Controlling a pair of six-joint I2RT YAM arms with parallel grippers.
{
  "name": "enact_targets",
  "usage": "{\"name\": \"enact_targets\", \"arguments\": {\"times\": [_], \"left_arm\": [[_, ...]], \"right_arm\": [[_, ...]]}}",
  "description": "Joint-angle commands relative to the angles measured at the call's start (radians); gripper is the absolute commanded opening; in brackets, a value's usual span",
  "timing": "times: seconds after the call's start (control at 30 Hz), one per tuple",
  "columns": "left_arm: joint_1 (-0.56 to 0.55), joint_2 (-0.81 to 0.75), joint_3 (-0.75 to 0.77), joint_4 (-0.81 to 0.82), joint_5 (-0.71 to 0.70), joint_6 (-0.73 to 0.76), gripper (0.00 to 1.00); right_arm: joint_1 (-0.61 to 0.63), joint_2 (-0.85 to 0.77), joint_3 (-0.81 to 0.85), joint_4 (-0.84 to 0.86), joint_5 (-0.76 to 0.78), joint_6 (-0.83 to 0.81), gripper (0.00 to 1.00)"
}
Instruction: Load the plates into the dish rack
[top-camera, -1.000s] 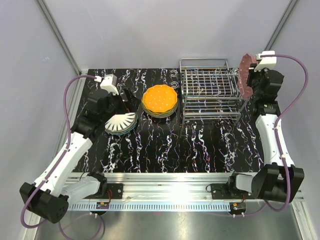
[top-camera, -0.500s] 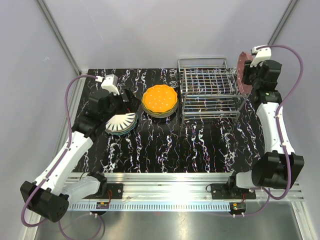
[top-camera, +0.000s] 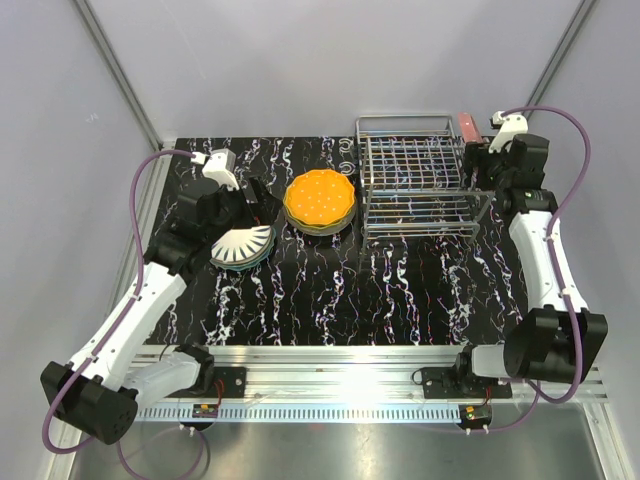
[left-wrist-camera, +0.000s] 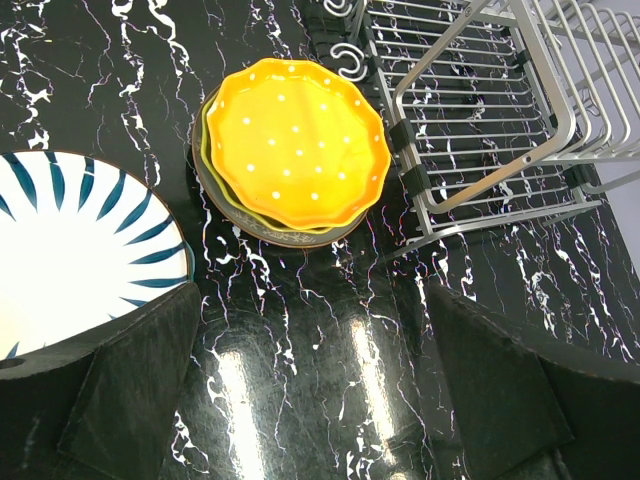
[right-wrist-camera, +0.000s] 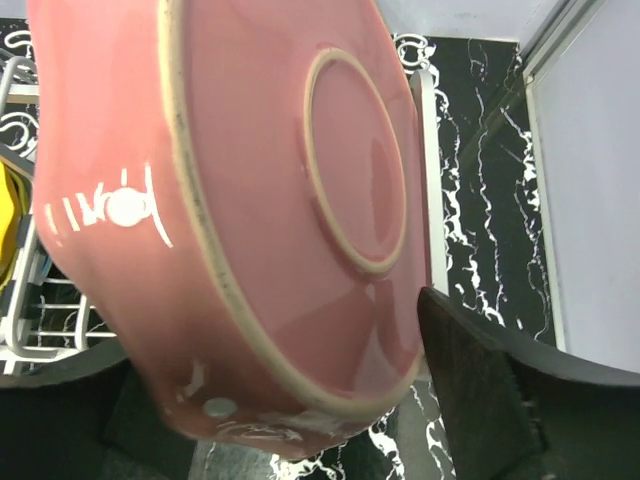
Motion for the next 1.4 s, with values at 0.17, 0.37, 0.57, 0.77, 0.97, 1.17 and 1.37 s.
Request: {"name": "enact_targets", "arguments": {"times": [0.17, 0.37, 0.57, 0.77, 0.97, 1.17, 1.37], "left_arm": [[-0.003, 0.001, 0.051, 0.03, 0.0, 0.006, 0.99], [-0.005, 0.0, 0.051, 0.03, -0.002, 0.006, 0.99], [-0.005, 0.0, 0.051, 0.031, -0.002, 0.006, 0.99], [-0.005, 0.003, 0.051, 0.031, 0.0, 0.005, 0.99], [-0.005, 0.003, 0.051, 0.03, 0.002, 0.006, 0.99], [-0.006, 0.006, 0.051, 0.031, 0.002, 0.006, 0.99], [-0.005, 0.012, 0.053, 0.028, 0.005, 0.006, 0.99]], "right_arm": [[0.001, -0.073, 0.011, 0.039, 0.09, 0.09, 0.83], [0.001, -0.104, 0.04, 0.056, 0.15, 0.129, 0.78], [0.0, -0.116, 0.063, 0.039, 0.179, 0.153, 0.59], [0.0, -0.126, 0.058, 0.036, 0.214, 0.191, 0.5], [0.0, -0.126, 0.066, 0.027, 0.239, 0.204, 0.51], [0.0, -0.126, 0.078, 0.016, 0.213, 0.207, 0.72], [0.0, -0.127, 0.121, -0.004, 0.213, 0.21, 0.75]]}}
